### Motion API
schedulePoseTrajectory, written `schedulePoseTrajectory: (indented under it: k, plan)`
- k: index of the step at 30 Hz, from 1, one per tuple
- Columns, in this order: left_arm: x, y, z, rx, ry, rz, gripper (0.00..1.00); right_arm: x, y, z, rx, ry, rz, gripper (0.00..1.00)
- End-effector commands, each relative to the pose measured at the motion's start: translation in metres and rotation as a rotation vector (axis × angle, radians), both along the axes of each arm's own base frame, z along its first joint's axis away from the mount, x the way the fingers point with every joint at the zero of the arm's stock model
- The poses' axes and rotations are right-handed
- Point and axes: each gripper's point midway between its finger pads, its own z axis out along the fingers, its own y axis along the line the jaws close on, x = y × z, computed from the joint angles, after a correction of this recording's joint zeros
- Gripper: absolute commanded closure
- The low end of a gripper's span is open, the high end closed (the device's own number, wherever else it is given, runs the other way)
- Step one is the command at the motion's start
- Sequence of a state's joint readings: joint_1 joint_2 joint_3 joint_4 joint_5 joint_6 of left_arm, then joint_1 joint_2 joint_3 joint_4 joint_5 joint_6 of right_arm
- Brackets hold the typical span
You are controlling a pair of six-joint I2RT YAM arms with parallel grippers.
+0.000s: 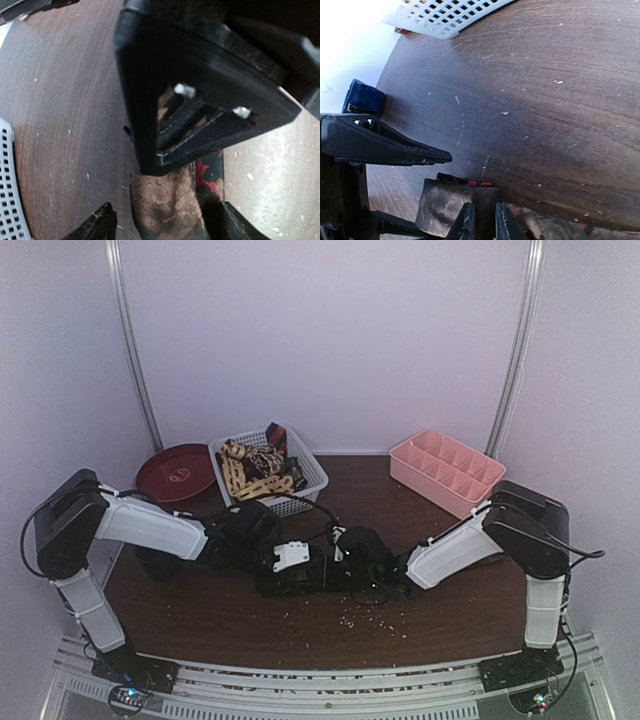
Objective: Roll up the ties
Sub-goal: Roll the tie at the center of the board.
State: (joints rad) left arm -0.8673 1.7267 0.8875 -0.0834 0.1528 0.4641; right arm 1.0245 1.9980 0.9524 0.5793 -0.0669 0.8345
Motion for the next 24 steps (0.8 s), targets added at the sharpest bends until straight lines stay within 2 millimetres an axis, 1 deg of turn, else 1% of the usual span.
schedulePoseTrajectory:
  k: [1, 4, 7, 11, 15, 20, 24]
  plan:
    - [0.008, -0.010, -0.001, -0.001, -0.002, -0.040, 0.31, -0.003, 0.002, -0.003, 0.010, -0.004, 0.023, 0.84]
    - [0.012, -0.011, -0.004, 0.002, 0.008, -0.036, 0.33, -0.004, 0.001, -0.004, 0.011, -0.002, 0.022, 0.84]
    - [0.012, -0.011, -0.009, 0.017, 0.032, -0.039, 0.33, -0.004, 0.002, -0.001, 0.024, -0.008, 0.025, 0.84]
    - [0.005, -0.009, -0.013, 0.036, 0.074, -0.051, 0.34, -0.004, 0.004, 0.001, 0.032, -0.013, 0.029, 0.85]
    - [0.005, 0.000, -0.011, 0.021, 0.102, -0.021, 0.34, -0.005, 0.007, 0.006, 0.060, -0.022, 0.043, 0.85]
    - [0.005, 0.005, -0.002, -0.015, 0.121, -0.003, 0.37, -0.008, 0.013, 0.014, 0.105, -0.028, 0.070, 0.85]
    - [0.005, 0.011, 0.000, -0.013, 0.114, 0.012, 0.37, -0.010, 0.019, 0.017, 0.139, -0.014, 0.088, 0.84]
